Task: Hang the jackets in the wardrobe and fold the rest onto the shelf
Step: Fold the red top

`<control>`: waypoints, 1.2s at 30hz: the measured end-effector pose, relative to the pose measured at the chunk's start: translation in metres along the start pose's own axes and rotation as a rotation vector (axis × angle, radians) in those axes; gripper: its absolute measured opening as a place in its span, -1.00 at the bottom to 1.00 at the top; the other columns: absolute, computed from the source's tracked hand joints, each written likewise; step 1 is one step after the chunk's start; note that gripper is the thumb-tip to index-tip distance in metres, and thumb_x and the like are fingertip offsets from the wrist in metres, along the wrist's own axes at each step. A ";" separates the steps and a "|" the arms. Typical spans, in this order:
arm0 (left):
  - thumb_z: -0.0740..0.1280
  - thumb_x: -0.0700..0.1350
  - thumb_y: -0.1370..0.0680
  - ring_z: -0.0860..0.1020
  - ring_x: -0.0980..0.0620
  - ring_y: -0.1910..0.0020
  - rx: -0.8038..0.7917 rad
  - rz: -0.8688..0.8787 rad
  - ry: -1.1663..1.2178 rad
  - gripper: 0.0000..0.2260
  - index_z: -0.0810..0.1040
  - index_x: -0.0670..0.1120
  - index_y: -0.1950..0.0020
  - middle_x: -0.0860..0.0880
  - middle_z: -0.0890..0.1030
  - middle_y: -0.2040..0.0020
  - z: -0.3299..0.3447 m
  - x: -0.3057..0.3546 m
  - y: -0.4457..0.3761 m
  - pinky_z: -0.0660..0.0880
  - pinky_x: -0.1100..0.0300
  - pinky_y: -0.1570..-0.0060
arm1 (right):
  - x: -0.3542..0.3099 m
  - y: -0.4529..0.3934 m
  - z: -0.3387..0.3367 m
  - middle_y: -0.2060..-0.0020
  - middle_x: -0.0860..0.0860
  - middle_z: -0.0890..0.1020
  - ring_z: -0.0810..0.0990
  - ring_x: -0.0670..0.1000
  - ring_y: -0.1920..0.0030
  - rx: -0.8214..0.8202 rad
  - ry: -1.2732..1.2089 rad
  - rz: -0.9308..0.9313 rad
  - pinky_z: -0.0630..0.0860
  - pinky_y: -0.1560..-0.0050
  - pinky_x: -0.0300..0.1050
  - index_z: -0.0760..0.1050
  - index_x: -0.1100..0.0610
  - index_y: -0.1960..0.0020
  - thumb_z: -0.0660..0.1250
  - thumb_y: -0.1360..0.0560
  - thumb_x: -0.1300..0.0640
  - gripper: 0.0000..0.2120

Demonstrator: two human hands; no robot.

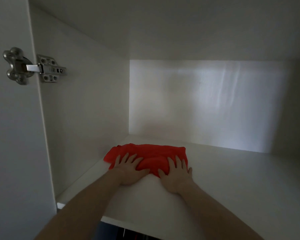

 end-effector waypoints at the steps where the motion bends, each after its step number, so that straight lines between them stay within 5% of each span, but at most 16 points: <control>1: -0.22 0.64 -0.29 -0.20 -0.04 -0.66 0.011 -0.001 0.004 -0.01 -0.07 0.25 -0.66 0.11 -0.10 -0.69 0.000 -0.002 -0.008 -0.34 -0.16 -0.56 | 0.000 -0.008 0.001 -0.69 0.03 -0.15 -0.18 0.17 -0.67 0.002 0.007 0.001 -0.20 -0.61 0.33 -0.10 -0.06 -0.70 -0.01 -0.62 -0.41 -0.22; 17: -0.04 0.54 -0.52 -0.11 -0.04 -0.67 0.094 0.000 0.014 -0.23 0.03 0.22 -0.66 0.09 -0.01 -0.69 -0.002 -0.025 -0.122 -0.26 -0.15 -0.59 | 0.003 -0.123 0.016 -0.69 0.01 -0.08 -0.14 0.13 -0.68 0.058 0.017 0.004 -0.20 -0.59 0.37 -0.05 -0.10 -0.69 0.01 -0.58 -0.44 -0.21; 36: -0.06 0.53 -0.53 -0.18 -0.08 -0.67 0.119 -0.033 -0.060 -0.24 -0.04 0.25 -0.66 0.07 -0.10 -0.70 -0.007 -0.033 -0.160 -0.35 -0.17 -0.55 | 0.002 -0.162 0.018 -0.69 0.00 -0.07 -0.14 0.14 -0.68 0.114 0.051 -0.002 -0.22 -0.57 0.41 -0.04 -0.10 -0.69 -0.01 -0.57 -0.45 -0.19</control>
Point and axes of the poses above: each hand's wrist, its own y-axis away from the middle knuckle, its own z-axis out of the palm, x = y × z, the point moved 7 cm from there along -y, towards the middle knuckle
